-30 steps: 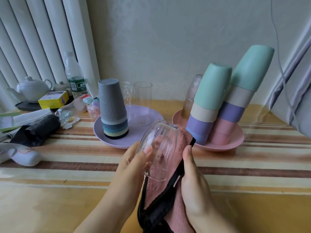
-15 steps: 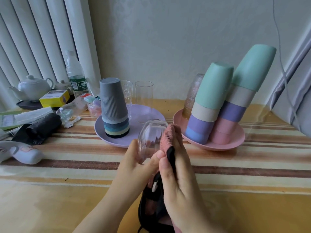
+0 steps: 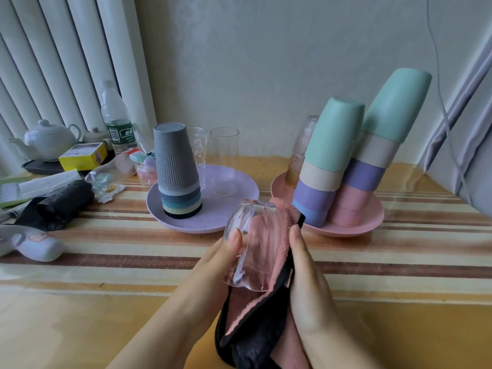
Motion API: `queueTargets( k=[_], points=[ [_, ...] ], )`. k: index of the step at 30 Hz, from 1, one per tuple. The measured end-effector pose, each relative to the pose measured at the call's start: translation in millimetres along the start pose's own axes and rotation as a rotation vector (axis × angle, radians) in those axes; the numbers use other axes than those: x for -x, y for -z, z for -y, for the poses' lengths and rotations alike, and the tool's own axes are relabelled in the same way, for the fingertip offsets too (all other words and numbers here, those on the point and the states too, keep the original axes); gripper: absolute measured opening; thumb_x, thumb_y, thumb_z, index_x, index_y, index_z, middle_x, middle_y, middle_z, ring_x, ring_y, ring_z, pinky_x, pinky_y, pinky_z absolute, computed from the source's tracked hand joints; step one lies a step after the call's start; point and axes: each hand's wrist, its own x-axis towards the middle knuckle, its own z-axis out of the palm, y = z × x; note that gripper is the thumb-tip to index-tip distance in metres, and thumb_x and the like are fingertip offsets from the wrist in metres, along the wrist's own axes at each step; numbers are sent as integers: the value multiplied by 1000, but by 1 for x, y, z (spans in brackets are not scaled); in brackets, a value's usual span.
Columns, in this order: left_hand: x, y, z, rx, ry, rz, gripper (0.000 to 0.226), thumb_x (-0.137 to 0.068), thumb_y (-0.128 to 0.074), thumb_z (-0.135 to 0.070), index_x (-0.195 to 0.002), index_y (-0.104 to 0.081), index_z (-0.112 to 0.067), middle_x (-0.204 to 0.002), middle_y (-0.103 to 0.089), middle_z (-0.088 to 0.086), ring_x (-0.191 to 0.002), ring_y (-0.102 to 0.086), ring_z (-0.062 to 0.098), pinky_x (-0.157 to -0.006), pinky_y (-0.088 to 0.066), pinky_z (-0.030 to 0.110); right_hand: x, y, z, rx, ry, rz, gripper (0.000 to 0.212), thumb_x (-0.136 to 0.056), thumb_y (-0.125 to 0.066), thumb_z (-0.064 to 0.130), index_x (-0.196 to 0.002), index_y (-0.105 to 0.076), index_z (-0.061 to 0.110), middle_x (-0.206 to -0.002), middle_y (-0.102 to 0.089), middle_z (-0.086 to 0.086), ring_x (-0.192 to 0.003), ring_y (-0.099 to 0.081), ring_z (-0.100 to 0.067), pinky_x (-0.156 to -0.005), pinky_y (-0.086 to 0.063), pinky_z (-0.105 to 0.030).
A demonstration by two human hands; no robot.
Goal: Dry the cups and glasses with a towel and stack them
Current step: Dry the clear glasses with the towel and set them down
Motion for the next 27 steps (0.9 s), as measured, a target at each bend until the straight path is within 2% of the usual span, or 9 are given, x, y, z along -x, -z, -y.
queueTargets(
  k=[2, 4, 6, 10, 13, 16, 21, 25, 27],
  points=[
    [-1, 0, -3, -126, -79, -149, 56, -72, -62, -71, -105, -63, -25, -93, -70, -7, -83, -66, -1, -78, -49, 18, 0, 0, 0, 77, 57, -25, 75, -73, -48, 73, -133, -52, 27, -139, -50, 16, -130, -40, 5, -115, -26, -27],
    [-2, -2, -6, -231, -221, -309, 43, -74, -53, -59, -95, -59, -22, -73, -63, -12, -67, -58, -2, -63, -44, 7, 0, 0, 0, 170, 146, -63, 57, -79, -37, 59, -130, -47, 35, -140, -45, 24, -125, -36, 18, -108, -25, -8],
    [1, -7, -7, -401, -303, -305, 42, -84, -46, -62, -88, -61, -23, -70, -63, -16, -67, -57, -3, -64, -42, 6, -2, 1, -1, 258, 222, -115, 47, -82, -37, 53, -126, -45, 40, -141, -43, 24, -123, -34, 22, -99, -25, 2],
    [3, -6, 3, -398, -187, -150, 54, -74, -58, -64, -117, -57, -31, -109, -69, -21, -104, -62, -4, -86, -49, 13, -3, -5, -8, 363, 412, -34, 45, -89, -41, 54, -132, -38, 40, -142, -38, 33, -134, -30, 11, -106, -24, -7],
    [3, -3, 3, -259, -128, -63, 64, -65, -69, -55, -122, -56, -28, -116, -69, -13, -111, -63, 4, -92, -52, 24, -5, -2, -1, 276, 316, -53, 34, -91, -43, 43, -124, -47, 39, -120, -49, 46, -121, -40, 20, -94, -28, 2],
    [2, 1, -2, -184, -99, 9, 65, -58, -79, -38, -119, -59, -23, -113, -71, -3, -108, -66, 13, -84, -52, 20, -9, 4, 3, 205, 121, -123, 10, -96, -49, 33, -101, -56, 38, -102, -59, 38, -100, -51, 22, -84, -30, 3],
    [2, 0, -4, -145, -108, -68, 56, -61, -81, -13, -112, -60, -14, -84, -71, -1, -78, -68, 11, -67, -53, 18, -20, 8, -3, 249, -15, -94, 15, -97, -43, 29, -96, -54, 39, -98, -54, 30, -99, -51, 5, -86, -32, -9],
    [-5, 14, -9, -361, -184, -348, 67, -53, -81, -35, -115, -55, -31, -118, -58, -2, -109, -60, 17, -87, -56, 39, -23, 10, -15, 339, 32, -51, 21, -97, -47, 23, -108, -58, 38, -108, -60, 28, -96, -53, 20, -82, -37, -1],
    [-9, 27, -12, -550, -185, -563, 69, -51, -79, -45, -113, -53, -32, -117, -47, -7, -117, -49, 18, -96, -49, 41, -23, 9, -17, 376, 66, -24, 22, -97, -48, 21, -104, -58, 39, -109, -60, 28, -96, -50, 26, -80, -35, 3]
  ],
)
